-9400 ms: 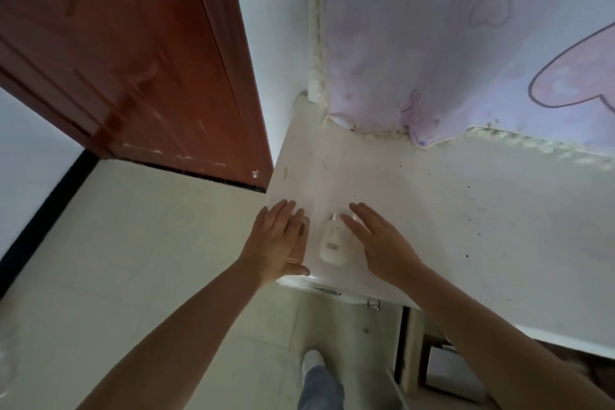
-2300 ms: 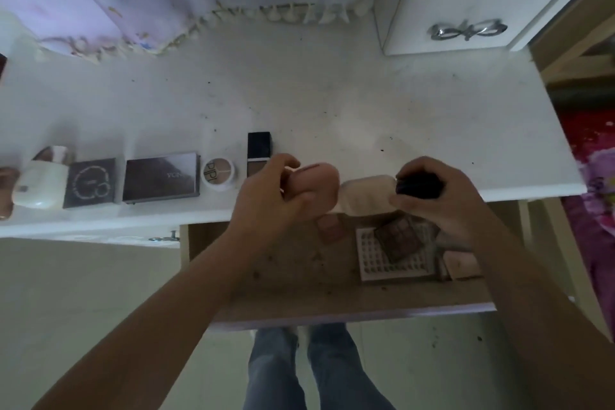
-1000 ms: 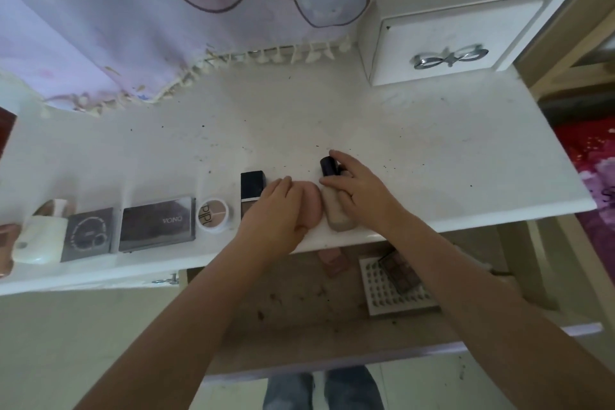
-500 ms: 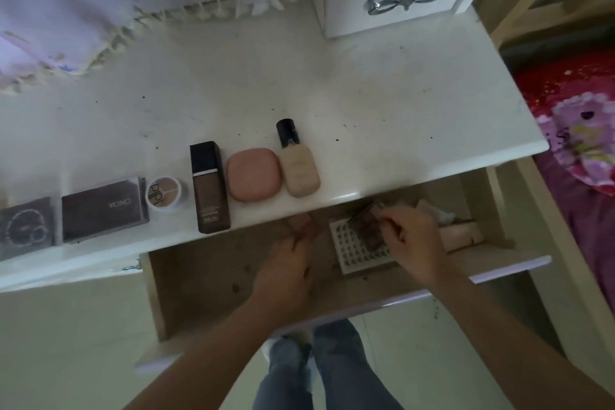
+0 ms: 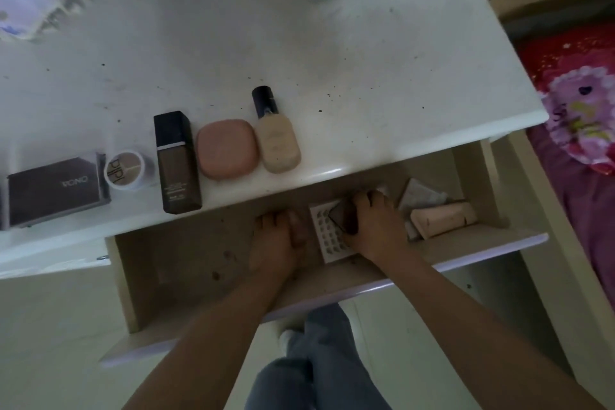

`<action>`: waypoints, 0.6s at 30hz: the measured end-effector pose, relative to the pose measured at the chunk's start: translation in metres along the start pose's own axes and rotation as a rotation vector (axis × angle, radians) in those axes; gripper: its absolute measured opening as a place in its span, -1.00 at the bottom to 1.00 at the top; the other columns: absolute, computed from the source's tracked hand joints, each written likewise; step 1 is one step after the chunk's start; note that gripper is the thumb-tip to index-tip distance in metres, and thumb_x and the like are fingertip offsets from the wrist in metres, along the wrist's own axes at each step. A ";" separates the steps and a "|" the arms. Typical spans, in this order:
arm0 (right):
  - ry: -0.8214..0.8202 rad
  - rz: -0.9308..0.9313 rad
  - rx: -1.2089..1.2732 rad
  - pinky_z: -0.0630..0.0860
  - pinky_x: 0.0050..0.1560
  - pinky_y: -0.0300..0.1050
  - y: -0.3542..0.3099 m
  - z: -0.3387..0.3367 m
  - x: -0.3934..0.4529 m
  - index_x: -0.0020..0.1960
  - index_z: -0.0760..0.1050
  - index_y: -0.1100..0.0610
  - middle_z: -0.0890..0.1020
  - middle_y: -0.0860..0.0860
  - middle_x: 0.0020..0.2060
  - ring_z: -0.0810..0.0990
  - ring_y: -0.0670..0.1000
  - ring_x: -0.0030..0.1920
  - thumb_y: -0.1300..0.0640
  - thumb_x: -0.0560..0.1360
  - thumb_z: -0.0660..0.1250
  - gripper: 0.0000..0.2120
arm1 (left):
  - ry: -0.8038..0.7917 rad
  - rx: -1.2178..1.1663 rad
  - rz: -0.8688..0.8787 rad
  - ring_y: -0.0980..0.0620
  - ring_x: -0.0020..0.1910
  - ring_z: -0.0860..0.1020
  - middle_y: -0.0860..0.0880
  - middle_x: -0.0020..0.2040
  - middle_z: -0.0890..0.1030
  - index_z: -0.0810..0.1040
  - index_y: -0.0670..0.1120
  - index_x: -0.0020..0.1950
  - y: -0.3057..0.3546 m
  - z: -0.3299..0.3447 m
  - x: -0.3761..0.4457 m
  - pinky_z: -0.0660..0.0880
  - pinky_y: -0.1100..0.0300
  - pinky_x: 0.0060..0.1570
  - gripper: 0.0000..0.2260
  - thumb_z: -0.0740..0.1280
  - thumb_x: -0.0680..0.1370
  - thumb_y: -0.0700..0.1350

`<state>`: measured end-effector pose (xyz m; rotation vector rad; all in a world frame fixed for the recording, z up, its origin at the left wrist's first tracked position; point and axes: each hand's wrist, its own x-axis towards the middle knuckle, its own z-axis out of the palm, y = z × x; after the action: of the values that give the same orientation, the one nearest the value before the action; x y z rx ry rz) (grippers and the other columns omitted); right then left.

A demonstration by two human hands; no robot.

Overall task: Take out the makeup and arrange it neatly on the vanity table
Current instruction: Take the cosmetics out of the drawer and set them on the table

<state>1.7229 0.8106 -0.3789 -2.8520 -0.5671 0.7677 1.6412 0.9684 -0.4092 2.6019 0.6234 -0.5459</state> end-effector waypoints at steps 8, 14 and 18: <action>0.106 -0.306 0.137 0.41 0.16 -0.03 0.016 -0.068 -0.049 0.29 0.38 0.19 0.46 0.18 0.21 0.46 0.19 0.18 0.07 0.23 0.49 -0.33 | 0.072 -0.072 0.332 0.02 -0.11 0.48 0.05 -0.16 0.49 0.47 -0.02 -0.12 0.002 -0.053 -0.056 0.15 0.31 -0.26 -0.75 0.37 0.35 0.10; 0.228 -0.389 -0.033 0.24 0.38 0.09 0.020 -0.142 -0.038 0.35 0.33 0.17 0.34 0.18 0.37 0.31 0.18 0.36 0.12 0.28 0.51 -0.30 | 0.298 -0.095 0.490 0.21 -0.26 0.34 0.18 -0.24 0.40 0.34 0.12 -0.23 0.053 -0.120 -0.058 0.19 0.40 -0.29 -0.84 0.32 0.40 0.08; 0.207 -0.436 -0.131 0.24 0.36 -0.02 0.025 -0.161 -0.002 0.36 0.31 0.16 0.30 0.16 0.40 0.27 0.15 0.38 0.20 0.32 0.46 -0.34 | 0.368 0.011 0.449 0.01 0.08 0.41 -0.02 0.14 0.49 0.44 -0.05 0.08 0.083 -0.141 -0.026 0.36 0.13 0.11 -0.68 0.39 0.41 0.02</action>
<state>1.8108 0.7821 -0.2448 -2.7151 -1.1870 0.3693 1.6998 0.9577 -0.2546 2.7487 0.1226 0.0723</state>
